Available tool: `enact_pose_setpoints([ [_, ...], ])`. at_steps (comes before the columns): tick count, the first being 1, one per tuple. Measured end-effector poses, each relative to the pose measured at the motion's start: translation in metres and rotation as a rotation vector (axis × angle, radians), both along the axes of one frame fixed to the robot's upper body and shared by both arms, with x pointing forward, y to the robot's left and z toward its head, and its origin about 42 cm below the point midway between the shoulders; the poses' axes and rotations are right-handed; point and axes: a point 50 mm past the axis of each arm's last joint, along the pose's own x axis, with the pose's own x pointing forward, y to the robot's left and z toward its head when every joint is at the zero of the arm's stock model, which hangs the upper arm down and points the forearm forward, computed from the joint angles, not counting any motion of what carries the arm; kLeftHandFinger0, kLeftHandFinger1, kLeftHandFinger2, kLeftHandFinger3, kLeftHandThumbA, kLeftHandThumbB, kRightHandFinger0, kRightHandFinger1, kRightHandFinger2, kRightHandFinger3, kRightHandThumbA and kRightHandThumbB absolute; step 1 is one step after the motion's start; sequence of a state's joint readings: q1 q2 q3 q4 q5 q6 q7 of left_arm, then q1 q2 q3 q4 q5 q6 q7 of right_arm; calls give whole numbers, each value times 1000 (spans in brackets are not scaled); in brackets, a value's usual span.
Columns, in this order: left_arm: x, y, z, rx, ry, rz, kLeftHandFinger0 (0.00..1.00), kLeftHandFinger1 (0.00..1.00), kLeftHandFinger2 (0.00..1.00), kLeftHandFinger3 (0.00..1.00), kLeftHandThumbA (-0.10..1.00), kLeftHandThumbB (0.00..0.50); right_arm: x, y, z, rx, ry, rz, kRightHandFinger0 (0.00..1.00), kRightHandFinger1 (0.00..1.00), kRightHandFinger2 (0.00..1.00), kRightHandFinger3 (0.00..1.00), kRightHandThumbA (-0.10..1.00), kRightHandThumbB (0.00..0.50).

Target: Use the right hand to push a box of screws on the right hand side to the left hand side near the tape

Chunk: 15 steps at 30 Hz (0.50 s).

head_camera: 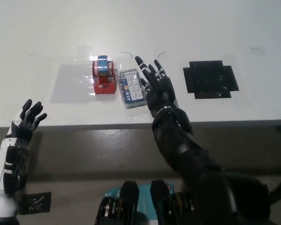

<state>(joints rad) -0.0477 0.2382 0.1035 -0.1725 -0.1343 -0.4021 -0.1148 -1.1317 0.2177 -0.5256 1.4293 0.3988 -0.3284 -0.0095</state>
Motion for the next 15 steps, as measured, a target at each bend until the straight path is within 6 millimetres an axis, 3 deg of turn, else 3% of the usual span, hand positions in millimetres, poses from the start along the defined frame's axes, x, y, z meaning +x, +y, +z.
enact_pose_setpoints([
  [5, 2, 0, 2, -2, -8, -5, 1000, 1000, 1000, 1000, 1000, 161, 1, 12, 10, 57, 22, -22, 1000, 1000, 1000, 1000, 1000, 157],
  [10, 3, 1, 4, 0, -14, -7, 1000, 1000, 1000, 1000, 1000, 169, -2, 30, 20, 97, 51, -32, 1000, 1000, 1000, 1000, 1000, 123],
  [15, 4, 4, 6, 5, -19, -7, 1000, 1000, 1000, 1000, 1000, 160, -9, 46, 21, 127, 77, -26, 1000, 1000, 1000, 1000, 1000, 136],
])
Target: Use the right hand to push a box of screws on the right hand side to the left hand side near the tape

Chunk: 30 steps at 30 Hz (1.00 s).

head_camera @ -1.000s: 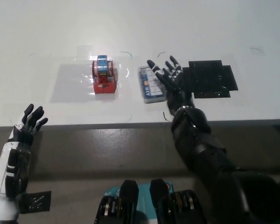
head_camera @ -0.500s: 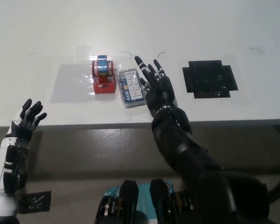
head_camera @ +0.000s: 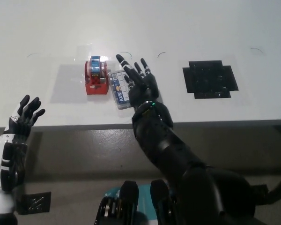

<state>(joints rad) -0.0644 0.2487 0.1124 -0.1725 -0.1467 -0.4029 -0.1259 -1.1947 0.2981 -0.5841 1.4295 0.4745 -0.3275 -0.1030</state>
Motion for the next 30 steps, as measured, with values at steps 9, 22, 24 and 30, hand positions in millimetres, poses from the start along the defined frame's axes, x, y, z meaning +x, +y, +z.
enact_pose_setpoints([
  [9, -1, 1, 0, 0, -1, 2, 1000, 1000, 1000, 1000, 1000, 166, -4, 8, 1, -20, -7, 19, 1000, 1000, 1000, 1000, 1000, 161],
  [22, -5, 1, -2, 3, 14, 7, 1000, 1000, 1000, 1000, 1000, 136, 6, -23, 47, -323, -382, -83, 1000, 1000, 1000, 1000, 1000, 179],
  [24, -5, 1, -2, 3, 17, 7, 1000, 1000, 1000, 1000, 1000, 124, 3, -34, 50, -332, -424, -119, 1000, 1000, 1000, 1000, 1000, 210],
  [30, -4, 1, -3, 3, 24, 8, 1000, 1000, 1000, 1000, 1000, 90, -10, -71, 51, -349, -520, -226, 1000, 1000, 1000, 1000, 1000, 226],
])
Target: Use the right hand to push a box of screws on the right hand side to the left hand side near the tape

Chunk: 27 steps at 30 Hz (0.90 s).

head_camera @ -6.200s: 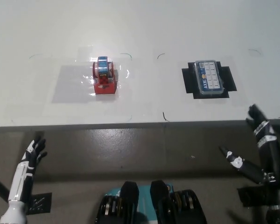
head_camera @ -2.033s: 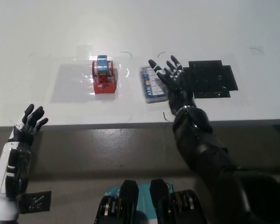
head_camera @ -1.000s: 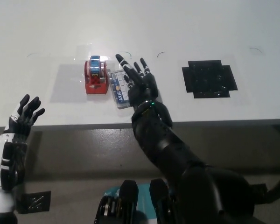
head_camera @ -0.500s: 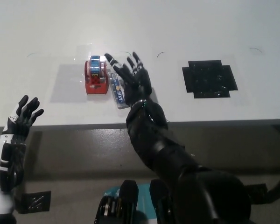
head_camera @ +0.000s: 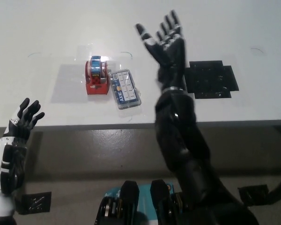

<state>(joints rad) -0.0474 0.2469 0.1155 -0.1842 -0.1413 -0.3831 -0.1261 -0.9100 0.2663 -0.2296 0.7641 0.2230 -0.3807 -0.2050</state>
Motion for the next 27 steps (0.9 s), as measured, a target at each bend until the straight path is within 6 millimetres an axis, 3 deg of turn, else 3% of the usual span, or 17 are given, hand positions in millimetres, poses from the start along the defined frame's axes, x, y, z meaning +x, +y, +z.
enact_pose_setpoints([
  [2, 0, 0, 0, 0, 2, 0, 1000, 1000, 1000, 1000, 1000, 95, -7, -13, -3, -2, -27, -30, 1000, 1000, 1000, 1000, 1000, 231],
  [6, 1, 0, -1, -1, 8, 2, 1000, 1000, 1000, 1000, 1000, 66, -24, -43, -12, -13, -66, -85, 1000, 1000, 1000, 1000, 1000, 167],
  [10, 1, 1, -4, -2, 19, 4, 1000, 1000, 1000, 1000, 1000, 68, -43, -77, -26, -39, -91, -144, 1000, 1000, 1000, 1000, 990, 222],
  [18, 5, 2, -8, -5, 40, 9, 1000, 1000, 1000, 1000, 1000, 84, -113, -185, -52, -232, -162, -290, 1000, 1000, 1000, 1000, 1000, 256],
  [20, 6, 3, -10, -6, 49, 11, 1000, 1000, 1000, 1000, 1000, 85, -131, -203, -53, -296, -181, -303, 988, 1000, 1000, 1000, 1000, 212],
  [21, 7, 3, -11, -7, 52, 12, 1000, 1000, 1000, 1000, 1000, 87, -141, -210, -53, -328, -194, -301, 1000, 1000, 1000, 1000, 1000, 246],
  [22, 9, 4, -12, -8, 56, 13, 1000, 1000, 1000, 1000, 1000, 104, -152, -217, -52, -373, -209, -292, 1000, 1000, 1000, 1000, 1000, 247],
  [27, 22, 9, -12, 1, 64, 24, 1000, 1000, 1000, 1000, 1000, 99, -186, -223, -54, -548, -245, -181, 991, 1000, 1000, 1000, 1000, 183],
])
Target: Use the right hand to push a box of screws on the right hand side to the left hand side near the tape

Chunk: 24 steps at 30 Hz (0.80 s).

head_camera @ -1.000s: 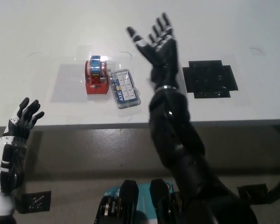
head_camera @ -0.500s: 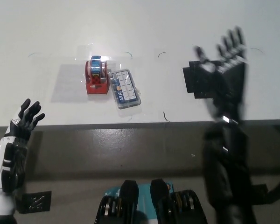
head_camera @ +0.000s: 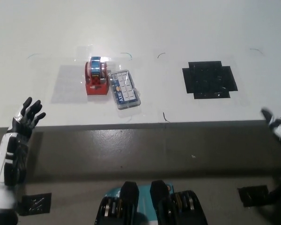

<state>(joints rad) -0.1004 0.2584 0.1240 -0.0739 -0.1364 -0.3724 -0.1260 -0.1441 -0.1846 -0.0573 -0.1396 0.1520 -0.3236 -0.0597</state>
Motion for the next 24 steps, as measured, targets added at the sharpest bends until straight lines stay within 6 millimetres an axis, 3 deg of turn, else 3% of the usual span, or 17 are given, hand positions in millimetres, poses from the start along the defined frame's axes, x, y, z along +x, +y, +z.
enact_pose_setpoints([
  [6, 5, 2, -2, 13, 7, 8, 1000, 1000, 1000, 1000, 1000, 118, 4, 7, -27, -65, 100, 49, 1000, 1000, 1000, 1000, 1000, 140],
  [12, 9, 9, -12, 18, 43, 28, 1000, 1000, 1000, 1000, 1000, 135, 14, 8, -60, -93, 210, 77, 1000, 1000, 1000, 1000, 1000, 158],
  [15, 10, 10, -13, 17, 47, 30, 1000, 1000, 1000, 1000, 1000, 132, 17, 9, -65, -98, 231, 88, 1000, 1000, 1000, 1000, 1000, 142],
  [21, 10, 11, -16, 28, 54, 36, 1000, 1000, 1000, 1000, 1000, 113, 22, 11, -71, -99, 254, 101, 1000, 1000, 1000, 1000, 1000, 172],
  [24, 10, 13, -23, 30, 68, 42, 1000, 1000, 1000, 1000, 1000, 108, 23, 11, -74, -97, 266, 107, 1000, 1000, 1000, 1000, 1000, 137],
])
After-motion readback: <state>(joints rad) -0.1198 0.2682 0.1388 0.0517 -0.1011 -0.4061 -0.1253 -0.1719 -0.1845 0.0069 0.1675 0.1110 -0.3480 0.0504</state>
